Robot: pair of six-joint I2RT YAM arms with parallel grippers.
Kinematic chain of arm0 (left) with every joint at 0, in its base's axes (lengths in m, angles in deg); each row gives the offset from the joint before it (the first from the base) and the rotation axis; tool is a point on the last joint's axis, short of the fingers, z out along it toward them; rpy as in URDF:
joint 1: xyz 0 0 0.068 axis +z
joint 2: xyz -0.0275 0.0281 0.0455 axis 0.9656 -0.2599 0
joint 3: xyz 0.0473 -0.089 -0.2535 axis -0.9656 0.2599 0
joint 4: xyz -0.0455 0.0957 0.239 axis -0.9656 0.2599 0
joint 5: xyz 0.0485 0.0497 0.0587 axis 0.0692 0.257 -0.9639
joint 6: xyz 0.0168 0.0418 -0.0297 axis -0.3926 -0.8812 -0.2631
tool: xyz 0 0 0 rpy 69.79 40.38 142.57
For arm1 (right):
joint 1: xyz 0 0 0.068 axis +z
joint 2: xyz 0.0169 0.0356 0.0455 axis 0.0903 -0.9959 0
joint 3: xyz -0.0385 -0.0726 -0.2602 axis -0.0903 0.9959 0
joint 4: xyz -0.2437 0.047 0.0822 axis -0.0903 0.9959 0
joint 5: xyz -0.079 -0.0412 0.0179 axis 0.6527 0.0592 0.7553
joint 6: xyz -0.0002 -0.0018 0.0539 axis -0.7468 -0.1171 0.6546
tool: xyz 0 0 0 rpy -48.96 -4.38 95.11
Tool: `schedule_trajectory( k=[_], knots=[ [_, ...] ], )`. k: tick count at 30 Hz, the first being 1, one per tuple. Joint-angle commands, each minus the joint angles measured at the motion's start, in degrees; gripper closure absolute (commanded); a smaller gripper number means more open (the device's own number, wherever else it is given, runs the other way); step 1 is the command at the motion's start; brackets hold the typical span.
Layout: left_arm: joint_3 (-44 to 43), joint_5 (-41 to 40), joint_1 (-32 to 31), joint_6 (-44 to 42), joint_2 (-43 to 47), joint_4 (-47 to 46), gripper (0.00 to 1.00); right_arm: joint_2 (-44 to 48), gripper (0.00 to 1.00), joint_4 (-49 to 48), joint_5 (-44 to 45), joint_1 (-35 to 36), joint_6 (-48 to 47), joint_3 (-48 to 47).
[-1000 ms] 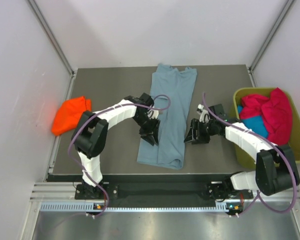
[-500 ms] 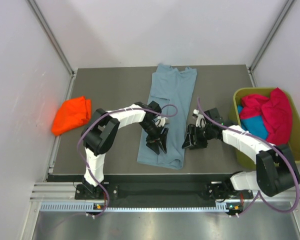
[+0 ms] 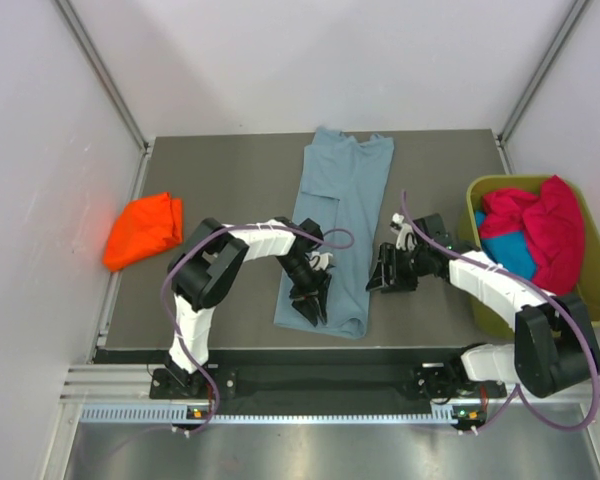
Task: Fold and stack the t-shirts
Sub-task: Fold the tshirt
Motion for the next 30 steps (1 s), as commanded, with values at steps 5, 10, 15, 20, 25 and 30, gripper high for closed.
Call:
schedule_trajectory(
  k=[5, 10, 15, 20, 25, 30],
  knots=[
    [-2.11, 0.34, -0.64, 0.42, -1.81, -1.77, 0.66, 1.69, 0.46, -1.39, 0.78, -1.01, 0.39, -1.21],
    [-1.93, -1.06, -0.82, 0.33, -1.03, -1.33, 1.00, 1.42, 0.46, -1.47, 0.86, -1.18, 0.13, -0.95],
    [-1.49, -3.08, -0.29, -0.37, 1.43, -0.28, 1.00, 1.16, 0.46, -1.56, 0.60, -1.10, 0.22, -1.21],
    [0.35, -7.65, 2.42, -1.34, 4.16, 0.87, 1.00, 0.89, 0.46, -1.82, 0.16, -1.18, 0.48, -1.12],
    [0.79, -10.03, 5.24, -3.44, 6.01, 3.85, 1.00, 0.72, 0.46, -1.39, 0.16, -1.01, 0.48, -0.25],
    [1.58, -9.32, 5.42, -4.06, 6.97, 4.30, 0.77, 0.63, 0.46, -1.12, 0.34, -0.66, 0.66, 1.07]
  ],
)
